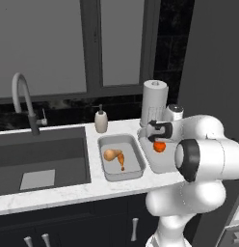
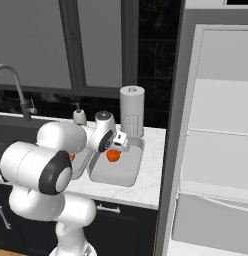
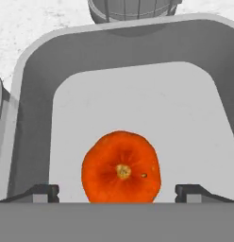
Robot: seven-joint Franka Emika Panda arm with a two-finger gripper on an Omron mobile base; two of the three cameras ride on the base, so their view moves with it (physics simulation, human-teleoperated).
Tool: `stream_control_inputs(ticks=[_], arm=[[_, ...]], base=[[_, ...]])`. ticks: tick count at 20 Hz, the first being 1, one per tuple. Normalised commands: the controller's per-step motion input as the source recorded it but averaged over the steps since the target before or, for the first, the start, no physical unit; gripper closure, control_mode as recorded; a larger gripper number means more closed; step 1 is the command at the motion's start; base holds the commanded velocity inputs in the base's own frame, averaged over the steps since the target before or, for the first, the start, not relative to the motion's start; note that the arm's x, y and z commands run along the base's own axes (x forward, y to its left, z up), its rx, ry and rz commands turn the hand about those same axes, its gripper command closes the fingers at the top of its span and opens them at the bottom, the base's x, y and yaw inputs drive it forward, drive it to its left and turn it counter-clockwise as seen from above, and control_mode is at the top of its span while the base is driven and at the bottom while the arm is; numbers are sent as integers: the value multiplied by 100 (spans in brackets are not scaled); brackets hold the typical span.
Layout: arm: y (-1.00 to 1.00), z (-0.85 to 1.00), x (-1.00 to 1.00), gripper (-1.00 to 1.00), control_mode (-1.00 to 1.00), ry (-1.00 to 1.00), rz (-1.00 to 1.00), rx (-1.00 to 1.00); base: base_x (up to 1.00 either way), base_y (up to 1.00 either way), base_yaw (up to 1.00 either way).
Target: Place one squash and one chicken drumstick in each tupperware on the nearby counter, to pack two identical lunches.
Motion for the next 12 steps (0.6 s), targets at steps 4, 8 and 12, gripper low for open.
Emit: stream_control_inputs(ticks=[4, 8, 12], arm=[[22, 77, -62, -100, -100, -1, 0, -1], [16, 96, -68, -100, -100, -2, 0, 0], [4, 100, -65, -100, -100, -2, 0, 0]], base=[[0, 0, 0], [0, 0, 0], [0, 0, 0]])
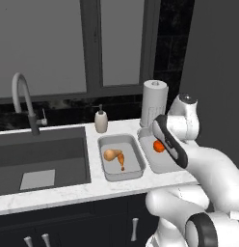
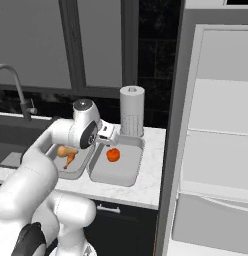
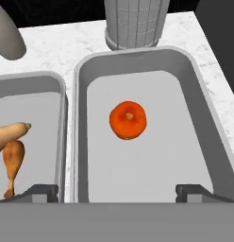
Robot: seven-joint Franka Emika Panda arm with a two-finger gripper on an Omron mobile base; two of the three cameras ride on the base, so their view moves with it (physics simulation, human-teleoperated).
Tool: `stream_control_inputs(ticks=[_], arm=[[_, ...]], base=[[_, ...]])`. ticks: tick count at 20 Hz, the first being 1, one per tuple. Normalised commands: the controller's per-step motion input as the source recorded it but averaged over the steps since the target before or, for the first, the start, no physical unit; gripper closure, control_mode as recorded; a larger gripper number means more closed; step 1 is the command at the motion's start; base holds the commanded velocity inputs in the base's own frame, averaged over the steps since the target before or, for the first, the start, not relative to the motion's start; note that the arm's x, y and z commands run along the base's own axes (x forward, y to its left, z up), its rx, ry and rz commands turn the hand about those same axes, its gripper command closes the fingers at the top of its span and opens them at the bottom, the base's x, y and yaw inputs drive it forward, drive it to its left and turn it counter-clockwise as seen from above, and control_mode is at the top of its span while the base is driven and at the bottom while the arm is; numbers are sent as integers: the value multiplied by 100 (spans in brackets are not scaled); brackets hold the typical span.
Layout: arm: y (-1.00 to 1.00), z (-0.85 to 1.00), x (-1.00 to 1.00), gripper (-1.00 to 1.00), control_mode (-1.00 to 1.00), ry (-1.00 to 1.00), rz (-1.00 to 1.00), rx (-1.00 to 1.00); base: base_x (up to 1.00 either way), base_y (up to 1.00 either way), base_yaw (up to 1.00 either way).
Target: Place one squash and one chicken drumstick in each tupperware on the nearby counter, to pack two identical lunches.
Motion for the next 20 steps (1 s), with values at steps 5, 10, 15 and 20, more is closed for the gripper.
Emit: stream_control_inputs(ticks=[5, 10, 15, 20], arm=[[17, 100, -78, -100, -100, 0, 0, -1], [13, 100, -81, -100, -100, 0, 0, -1], [9, 97, -79, -100, -100, 0, 0, -2], [6, 81, -84, -100, -100, -6, 0, 0]], base=[[0, 0, 0], [0, 0, 0], [0, 0, 0], [0, 0, 0]])
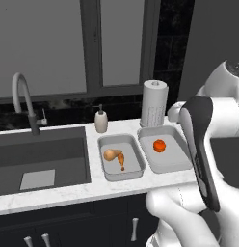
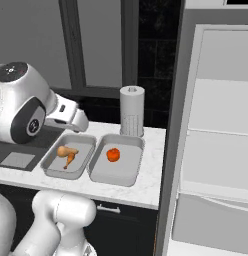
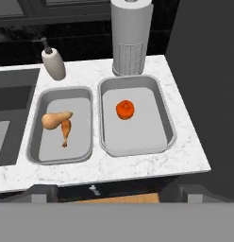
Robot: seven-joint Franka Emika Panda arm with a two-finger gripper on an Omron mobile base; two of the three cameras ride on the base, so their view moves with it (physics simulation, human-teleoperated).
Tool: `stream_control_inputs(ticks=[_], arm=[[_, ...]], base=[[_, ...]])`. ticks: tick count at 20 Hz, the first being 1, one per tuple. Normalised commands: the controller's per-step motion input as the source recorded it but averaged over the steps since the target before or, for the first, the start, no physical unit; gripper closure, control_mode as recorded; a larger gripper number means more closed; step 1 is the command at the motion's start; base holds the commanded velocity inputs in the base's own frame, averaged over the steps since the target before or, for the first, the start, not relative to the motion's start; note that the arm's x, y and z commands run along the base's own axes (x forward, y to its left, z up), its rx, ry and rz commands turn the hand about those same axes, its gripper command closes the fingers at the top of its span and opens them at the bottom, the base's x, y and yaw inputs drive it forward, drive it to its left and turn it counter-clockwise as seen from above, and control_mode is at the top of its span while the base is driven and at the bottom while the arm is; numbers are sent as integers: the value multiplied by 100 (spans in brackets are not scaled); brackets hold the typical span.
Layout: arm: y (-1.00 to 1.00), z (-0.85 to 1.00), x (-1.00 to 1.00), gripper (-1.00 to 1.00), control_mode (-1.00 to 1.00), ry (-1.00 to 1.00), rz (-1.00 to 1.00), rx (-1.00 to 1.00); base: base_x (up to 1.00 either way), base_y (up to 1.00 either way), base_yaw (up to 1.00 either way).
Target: Place one squash and one chicken drumstick in each tupperware on the nearby counter, to pack two identical lunches.
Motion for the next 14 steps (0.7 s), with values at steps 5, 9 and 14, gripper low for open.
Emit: stream_control_inputs(ticks=[5, 9, 14], arm=[[19, 66, -59, -100, -100, -10, 0, 0], [11, 27, -64, -100, -100, -10, 0, 0], [0, 0, 0, -100, 100, 0, 0, 0]], base=[[0, 0, 0], [0, 0, 0], [-100, -39, 0]])
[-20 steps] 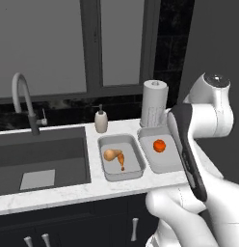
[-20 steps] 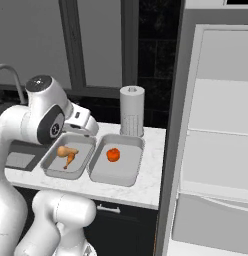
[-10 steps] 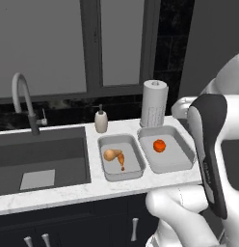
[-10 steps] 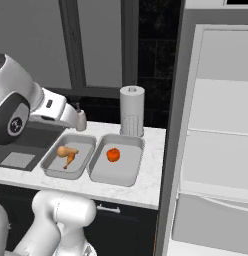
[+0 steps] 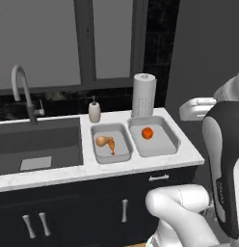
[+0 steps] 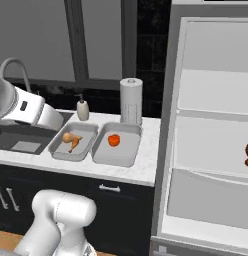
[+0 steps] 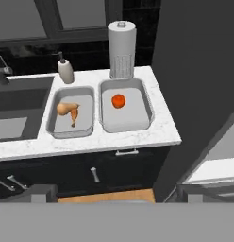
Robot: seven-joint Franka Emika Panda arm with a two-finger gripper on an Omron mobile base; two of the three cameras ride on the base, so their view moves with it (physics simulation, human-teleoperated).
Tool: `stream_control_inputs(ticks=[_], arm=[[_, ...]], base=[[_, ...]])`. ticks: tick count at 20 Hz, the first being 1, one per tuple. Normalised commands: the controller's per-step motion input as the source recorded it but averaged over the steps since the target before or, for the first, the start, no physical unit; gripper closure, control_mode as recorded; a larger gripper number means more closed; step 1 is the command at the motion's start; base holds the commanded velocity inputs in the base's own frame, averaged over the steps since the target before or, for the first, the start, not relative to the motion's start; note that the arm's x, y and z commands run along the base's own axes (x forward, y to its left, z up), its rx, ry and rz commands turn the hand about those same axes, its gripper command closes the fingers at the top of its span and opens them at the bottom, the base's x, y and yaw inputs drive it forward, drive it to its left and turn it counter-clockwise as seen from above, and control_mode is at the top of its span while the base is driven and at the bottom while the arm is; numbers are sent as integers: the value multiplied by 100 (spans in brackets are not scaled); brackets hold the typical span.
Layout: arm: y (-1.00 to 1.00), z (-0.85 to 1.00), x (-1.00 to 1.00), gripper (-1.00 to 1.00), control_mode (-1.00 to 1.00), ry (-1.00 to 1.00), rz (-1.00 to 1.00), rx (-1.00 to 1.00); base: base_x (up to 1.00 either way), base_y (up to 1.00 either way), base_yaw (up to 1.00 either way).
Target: Place one squash and one chicken drumstick in each tupperware on the nearby counter, to pack two identical lunches.
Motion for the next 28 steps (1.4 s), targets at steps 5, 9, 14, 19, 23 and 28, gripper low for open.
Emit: stream_control_inputs(ticks=[5, 9, 14, 19, 23, 28], arm=[[0, 0, 0, -100, 100, 0, 0, 0], [0, 0, 0, -100, 100, 0, 0, 0], [0, 0, 0, -100, 100, 0, 0, 0], [0, 0, 0, -100, 100, 0, 0, 0], [0, 0, 0, -100, 100, 0, 0, 0], [-6, -15, 7, -100, -100, 0, -1, 0]], base=[[-80, -94, 0], [-13, -100, 0], [19, -100, 0], [35, -86, -1], [98, -19, -4], [30, 0, -3]])
